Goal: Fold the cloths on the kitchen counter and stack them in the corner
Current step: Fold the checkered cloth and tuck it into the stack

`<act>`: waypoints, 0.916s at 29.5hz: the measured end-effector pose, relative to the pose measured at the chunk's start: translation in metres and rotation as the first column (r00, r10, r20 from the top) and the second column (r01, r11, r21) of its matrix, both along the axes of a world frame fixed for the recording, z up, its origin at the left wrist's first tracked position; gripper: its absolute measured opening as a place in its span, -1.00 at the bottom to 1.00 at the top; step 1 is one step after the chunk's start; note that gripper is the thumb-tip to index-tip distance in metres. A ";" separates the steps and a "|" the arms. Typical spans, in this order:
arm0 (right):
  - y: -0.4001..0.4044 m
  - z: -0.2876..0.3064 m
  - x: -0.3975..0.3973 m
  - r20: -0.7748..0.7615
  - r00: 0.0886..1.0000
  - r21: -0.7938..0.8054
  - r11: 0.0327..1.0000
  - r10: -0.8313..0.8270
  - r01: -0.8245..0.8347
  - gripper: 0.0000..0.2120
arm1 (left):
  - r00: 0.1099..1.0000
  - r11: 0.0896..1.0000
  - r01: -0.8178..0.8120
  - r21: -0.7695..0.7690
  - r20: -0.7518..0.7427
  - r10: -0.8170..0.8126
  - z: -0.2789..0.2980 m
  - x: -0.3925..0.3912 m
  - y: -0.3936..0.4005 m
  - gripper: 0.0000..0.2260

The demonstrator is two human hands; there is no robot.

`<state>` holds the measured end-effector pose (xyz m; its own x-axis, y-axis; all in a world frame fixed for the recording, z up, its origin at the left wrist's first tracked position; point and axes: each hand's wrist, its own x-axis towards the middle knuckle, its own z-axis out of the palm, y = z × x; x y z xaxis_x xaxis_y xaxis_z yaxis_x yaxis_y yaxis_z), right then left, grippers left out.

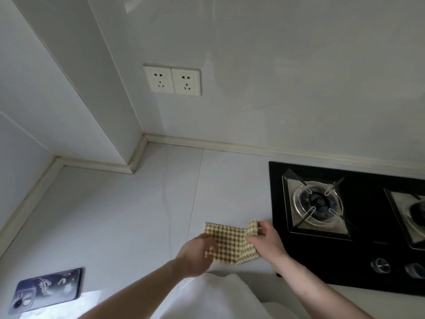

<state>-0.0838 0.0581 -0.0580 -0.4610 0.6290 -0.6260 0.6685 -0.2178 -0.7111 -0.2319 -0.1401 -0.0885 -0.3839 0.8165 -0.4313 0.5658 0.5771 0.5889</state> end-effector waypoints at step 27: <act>-0.026 -0.023 -0.013 0.112 0.978 0.200 0.960 0.175 -0.195 -0.71 | 0.987 0.988 -0.106 -0.108 -0.133 0.091 -0.010 -0.030 0.040 -0.34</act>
<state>-0.0965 0.0321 -0.0814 -0.5281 0.6592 -0.5353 0.7477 0.0622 -0.6611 -0.2615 -0.1006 -0.0987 -0.5177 0.7199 -0.4622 0.5689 0.6932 0.4424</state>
